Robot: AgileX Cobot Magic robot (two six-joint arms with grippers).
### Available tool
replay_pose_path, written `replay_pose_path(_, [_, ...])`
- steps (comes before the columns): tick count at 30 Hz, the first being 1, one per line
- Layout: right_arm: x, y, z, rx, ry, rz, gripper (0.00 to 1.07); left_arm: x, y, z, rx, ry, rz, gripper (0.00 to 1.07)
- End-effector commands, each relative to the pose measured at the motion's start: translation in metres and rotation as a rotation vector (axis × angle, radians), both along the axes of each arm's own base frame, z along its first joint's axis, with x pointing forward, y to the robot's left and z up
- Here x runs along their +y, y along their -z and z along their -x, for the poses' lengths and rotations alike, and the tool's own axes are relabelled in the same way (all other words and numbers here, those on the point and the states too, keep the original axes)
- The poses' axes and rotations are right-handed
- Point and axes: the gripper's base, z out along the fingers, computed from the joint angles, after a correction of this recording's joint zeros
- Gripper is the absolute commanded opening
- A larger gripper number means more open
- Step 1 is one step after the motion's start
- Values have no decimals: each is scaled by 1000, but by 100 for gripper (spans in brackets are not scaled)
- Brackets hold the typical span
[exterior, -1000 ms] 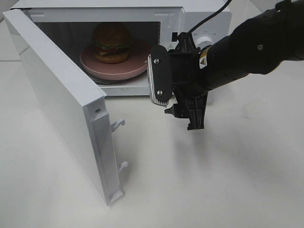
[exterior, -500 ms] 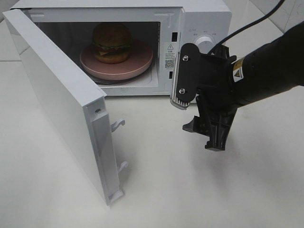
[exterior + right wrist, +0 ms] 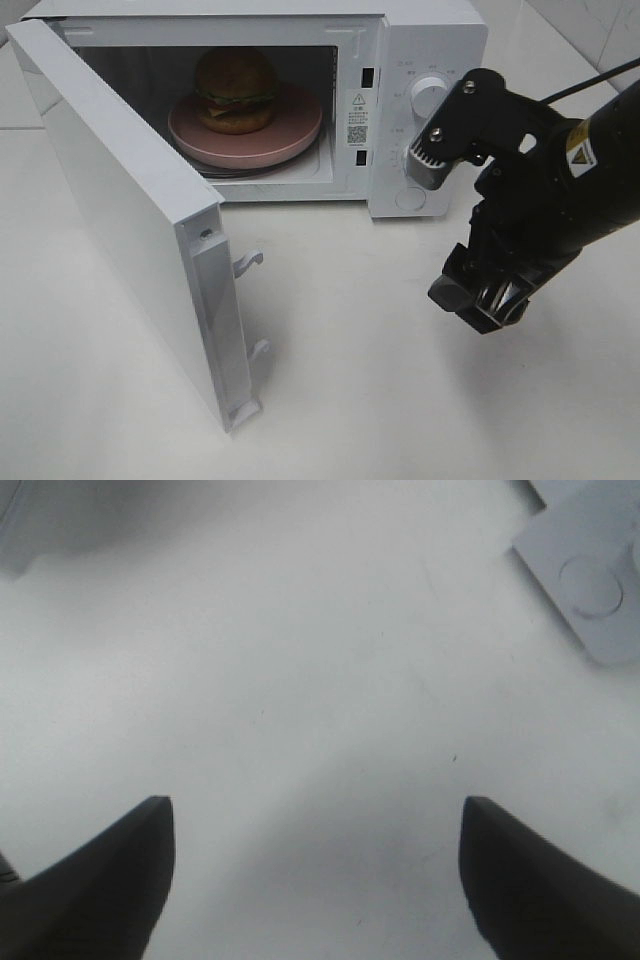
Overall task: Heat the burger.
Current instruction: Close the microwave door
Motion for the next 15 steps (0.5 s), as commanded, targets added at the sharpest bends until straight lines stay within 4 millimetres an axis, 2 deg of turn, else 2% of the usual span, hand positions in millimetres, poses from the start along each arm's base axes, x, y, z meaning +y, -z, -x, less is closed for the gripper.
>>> replay_pose_path(1, [-5,-3,8,56,89,-11,76,0,0,2,-23,0,8,98])
replay_pose_path(6, [-19,-12,26,160,259,-5,76,0,0,2,-23,0,8,98])
replay_pose_path(15, [-35,-22,45,219,366,39,76,0,0,2,-23,0,8,98])
